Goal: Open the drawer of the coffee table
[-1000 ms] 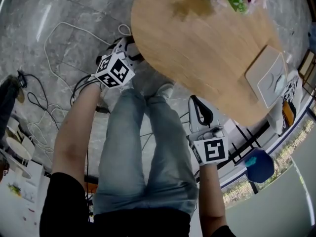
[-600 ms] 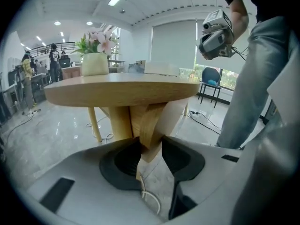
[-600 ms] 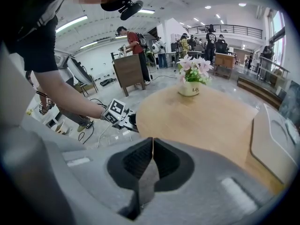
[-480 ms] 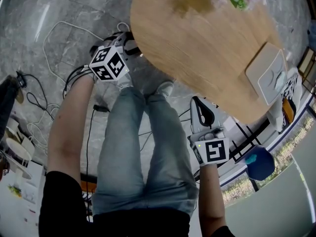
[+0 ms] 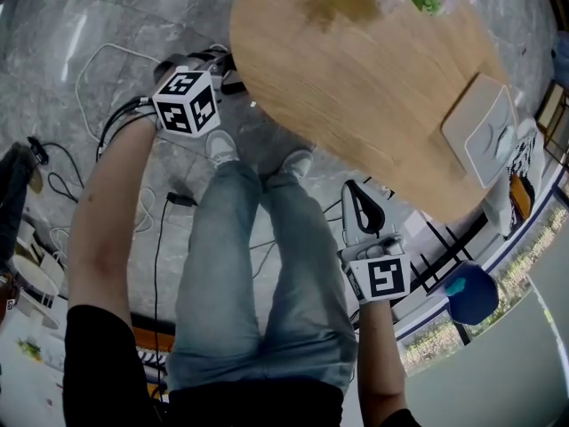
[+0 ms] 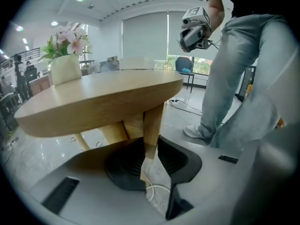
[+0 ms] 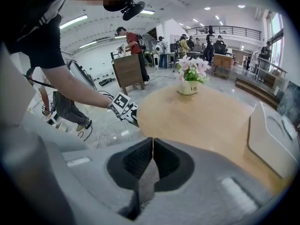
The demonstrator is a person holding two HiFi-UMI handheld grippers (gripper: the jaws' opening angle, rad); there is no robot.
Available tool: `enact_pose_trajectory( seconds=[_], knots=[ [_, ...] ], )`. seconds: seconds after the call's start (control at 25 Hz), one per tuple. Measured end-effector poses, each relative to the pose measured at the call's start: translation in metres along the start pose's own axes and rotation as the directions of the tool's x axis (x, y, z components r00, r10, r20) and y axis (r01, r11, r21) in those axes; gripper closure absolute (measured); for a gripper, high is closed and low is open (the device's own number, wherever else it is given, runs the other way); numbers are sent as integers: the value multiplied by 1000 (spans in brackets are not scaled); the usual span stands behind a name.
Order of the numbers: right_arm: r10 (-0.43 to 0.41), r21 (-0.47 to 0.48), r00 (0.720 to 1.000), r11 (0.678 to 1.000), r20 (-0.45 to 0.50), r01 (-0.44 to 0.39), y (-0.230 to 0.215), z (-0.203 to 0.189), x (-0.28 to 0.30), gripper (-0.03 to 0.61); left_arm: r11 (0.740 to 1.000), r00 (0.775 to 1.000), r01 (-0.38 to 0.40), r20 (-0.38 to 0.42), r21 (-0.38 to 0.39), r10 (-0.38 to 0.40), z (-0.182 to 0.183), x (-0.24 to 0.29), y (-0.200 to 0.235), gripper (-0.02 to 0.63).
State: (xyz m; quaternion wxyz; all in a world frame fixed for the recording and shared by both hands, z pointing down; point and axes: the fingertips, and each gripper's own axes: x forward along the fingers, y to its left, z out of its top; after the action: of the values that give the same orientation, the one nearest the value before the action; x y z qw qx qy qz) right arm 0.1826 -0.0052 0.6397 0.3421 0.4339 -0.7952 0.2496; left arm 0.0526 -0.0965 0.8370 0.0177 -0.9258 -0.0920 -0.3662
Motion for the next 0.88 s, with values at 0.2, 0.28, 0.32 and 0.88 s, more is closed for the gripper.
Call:
enact_pose_trajectory(
  seconds=[0.2, 0.28, 0.32, 0.88],
  knots=[
    [-6, -4, 1000, 1000, -5, 6, -2, -3, -1, 577, 993, 996, 87, -29, 73, -86, -3, -3, -14, 528],
    [-2, -15, 1000, 1000, -2, 2, -1, 0, 0, 577, 985, 991, 129, -57, 115, -123, -8, -7, -32, 532],
    [0, -16, 1000, 1000, 2, 1, -1, 1, 0, 577, 983, 989, 137, -67, 124, -129, -11, -9, -40, 532],
    [98, -124, 987, 986, -126, -114, 34, -37, 20, 499, 998, 997, 47, -68, -29, -48, -16, -17, -88, 524]
  ],
)
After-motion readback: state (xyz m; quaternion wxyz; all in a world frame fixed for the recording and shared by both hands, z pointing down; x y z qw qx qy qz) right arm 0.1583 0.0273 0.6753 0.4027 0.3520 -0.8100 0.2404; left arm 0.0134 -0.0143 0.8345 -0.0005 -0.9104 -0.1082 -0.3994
